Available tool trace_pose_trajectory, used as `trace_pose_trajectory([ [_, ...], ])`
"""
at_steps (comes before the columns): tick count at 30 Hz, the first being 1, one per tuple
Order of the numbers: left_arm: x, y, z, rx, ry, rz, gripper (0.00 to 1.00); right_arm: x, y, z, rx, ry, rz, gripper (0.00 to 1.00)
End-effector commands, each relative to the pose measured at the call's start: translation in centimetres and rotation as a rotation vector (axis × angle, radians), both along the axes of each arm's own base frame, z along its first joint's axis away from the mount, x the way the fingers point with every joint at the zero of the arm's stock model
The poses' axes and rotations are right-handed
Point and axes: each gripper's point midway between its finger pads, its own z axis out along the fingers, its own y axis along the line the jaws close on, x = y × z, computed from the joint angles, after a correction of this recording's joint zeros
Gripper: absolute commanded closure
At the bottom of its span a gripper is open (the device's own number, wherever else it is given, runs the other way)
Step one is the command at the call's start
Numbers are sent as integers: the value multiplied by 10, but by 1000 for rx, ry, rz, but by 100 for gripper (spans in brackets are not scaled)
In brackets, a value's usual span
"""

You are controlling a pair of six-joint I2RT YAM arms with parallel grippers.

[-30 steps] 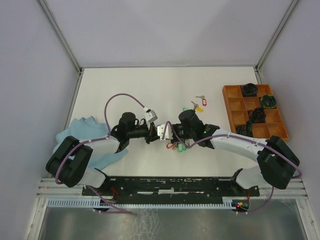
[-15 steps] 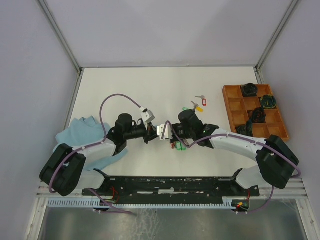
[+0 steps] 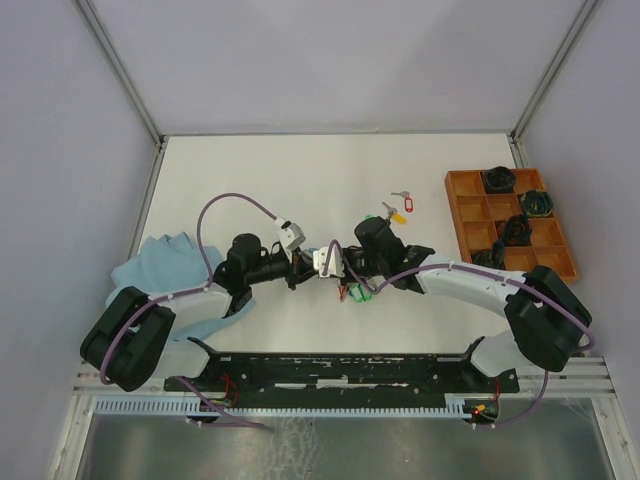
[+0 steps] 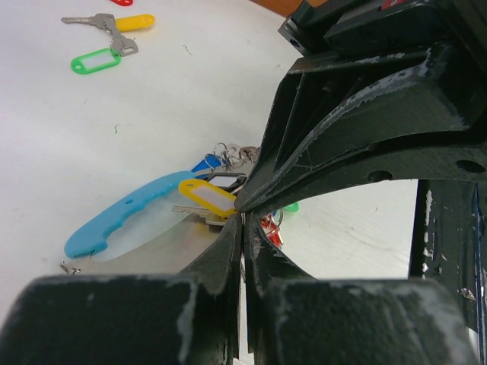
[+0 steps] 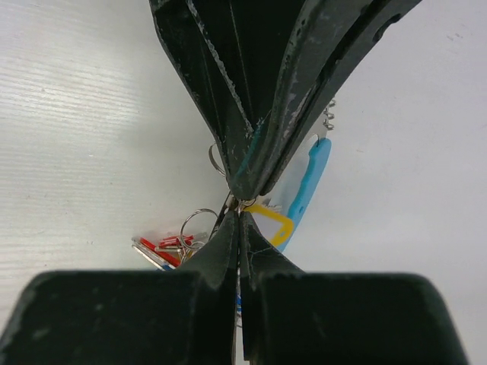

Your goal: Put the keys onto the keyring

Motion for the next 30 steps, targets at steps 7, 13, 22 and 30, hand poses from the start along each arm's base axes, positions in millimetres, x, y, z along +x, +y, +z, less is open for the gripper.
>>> trace_pose_trajectory([
  [7, 19, -1, 24, -71, -101, 69, 89, 21, 2, 7, 4, -30, -81, 99],
  [13, 24, 9, 25, -62, -115, 142, 70, 33, 1, 9, -13, -52, -135, 99],
  [22, 39, 49, 39, -72, -174, 407, 50, 59, 2, -5, -74, -56, -231, 99],
  [30, 53, 90, 43, -94, -138, 678, 34, 75, -15, -23, -100, -63, -389, 80],
])
